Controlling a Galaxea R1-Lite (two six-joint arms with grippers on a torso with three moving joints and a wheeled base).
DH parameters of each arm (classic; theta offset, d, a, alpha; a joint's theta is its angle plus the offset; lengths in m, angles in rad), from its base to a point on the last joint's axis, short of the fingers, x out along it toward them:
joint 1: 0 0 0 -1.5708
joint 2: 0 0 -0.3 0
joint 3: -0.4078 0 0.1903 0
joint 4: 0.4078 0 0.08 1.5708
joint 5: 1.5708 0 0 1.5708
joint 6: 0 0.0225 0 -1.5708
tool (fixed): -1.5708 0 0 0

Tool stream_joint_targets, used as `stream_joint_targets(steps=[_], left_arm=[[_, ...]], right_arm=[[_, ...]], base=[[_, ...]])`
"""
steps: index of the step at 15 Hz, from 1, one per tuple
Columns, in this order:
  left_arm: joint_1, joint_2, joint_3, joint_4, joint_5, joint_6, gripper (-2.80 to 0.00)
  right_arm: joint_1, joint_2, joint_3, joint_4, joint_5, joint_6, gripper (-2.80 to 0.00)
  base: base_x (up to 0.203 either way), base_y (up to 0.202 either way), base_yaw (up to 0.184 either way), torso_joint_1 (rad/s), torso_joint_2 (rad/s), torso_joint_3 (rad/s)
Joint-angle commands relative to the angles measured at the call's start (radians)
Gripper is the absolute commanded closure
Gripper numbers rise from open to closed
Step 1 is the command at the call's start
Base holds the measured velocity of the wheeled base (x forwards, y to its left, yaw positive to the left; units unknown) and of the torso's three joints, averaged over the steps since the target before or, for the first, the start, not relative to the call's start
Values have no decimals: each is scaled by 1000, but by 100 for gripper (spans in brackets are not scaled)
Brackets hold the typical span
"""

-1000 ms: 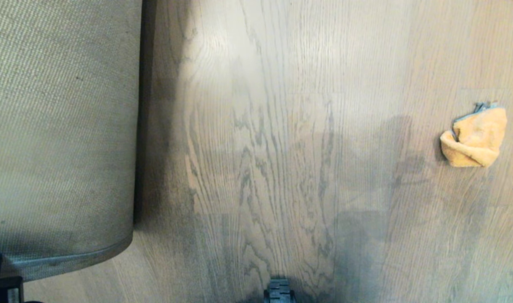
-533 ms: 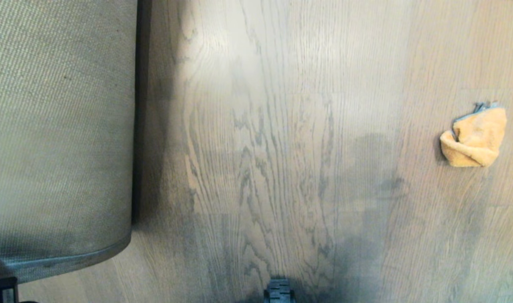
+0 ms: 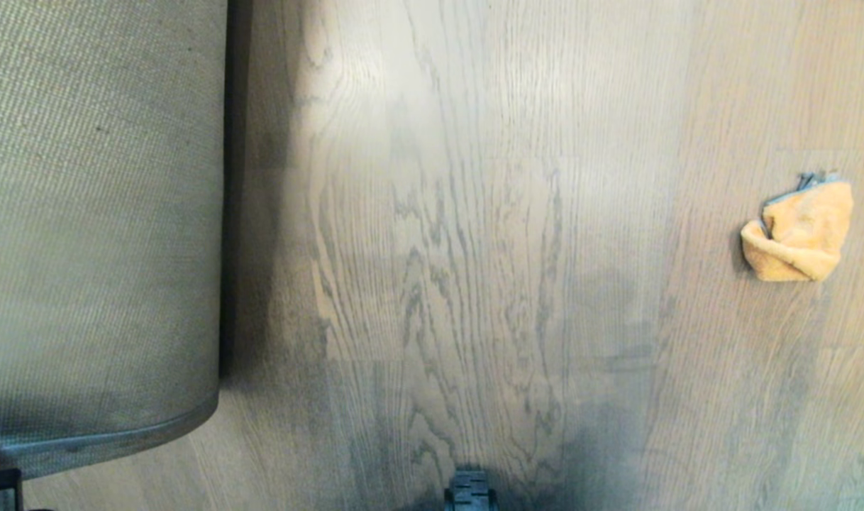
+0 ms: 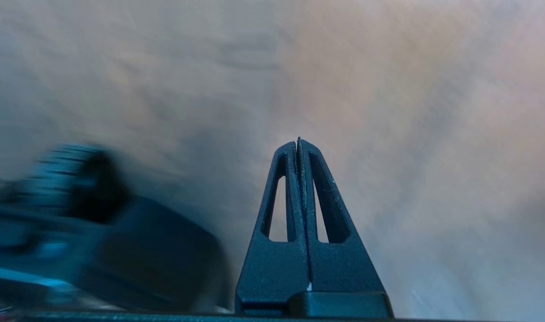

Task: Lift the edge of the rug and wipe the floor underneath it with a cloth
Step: Lay down the carpet

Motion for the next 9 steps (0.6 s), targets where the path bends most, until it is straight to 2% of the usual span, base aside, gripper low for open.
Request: stream_joint_targets(steps=[1,3,4,5,7,9], left_arm=[[-1,-3,0,2,6,1,0],[-5,-3,0,5,8,0,0],[-8,-3,0,5,8,0,0],[-10,-1,0,5,7,0,0],[-20,-2,0,5,8,0,0],[-28,-3,0,5,8,-1,0]], right_arm=[[1,-14,97,-48,-109,-5,0],[0,-17,161,-122,-210,30,0],[0,-18,163,-126,-223,74,0],[-2,-18,163,-127,-253,102,0],[-2,-22,170,-120,-389,127,0],[0,-63,171,-65,-446,132,0]], base=[[0,0,0,0,0,0],[0,0,0,0,0,0],[0,0,0,0,0,0],[0,0,0,0,0,0],[0,0,0,0,0,0],[0,0,0,0,0,0]])
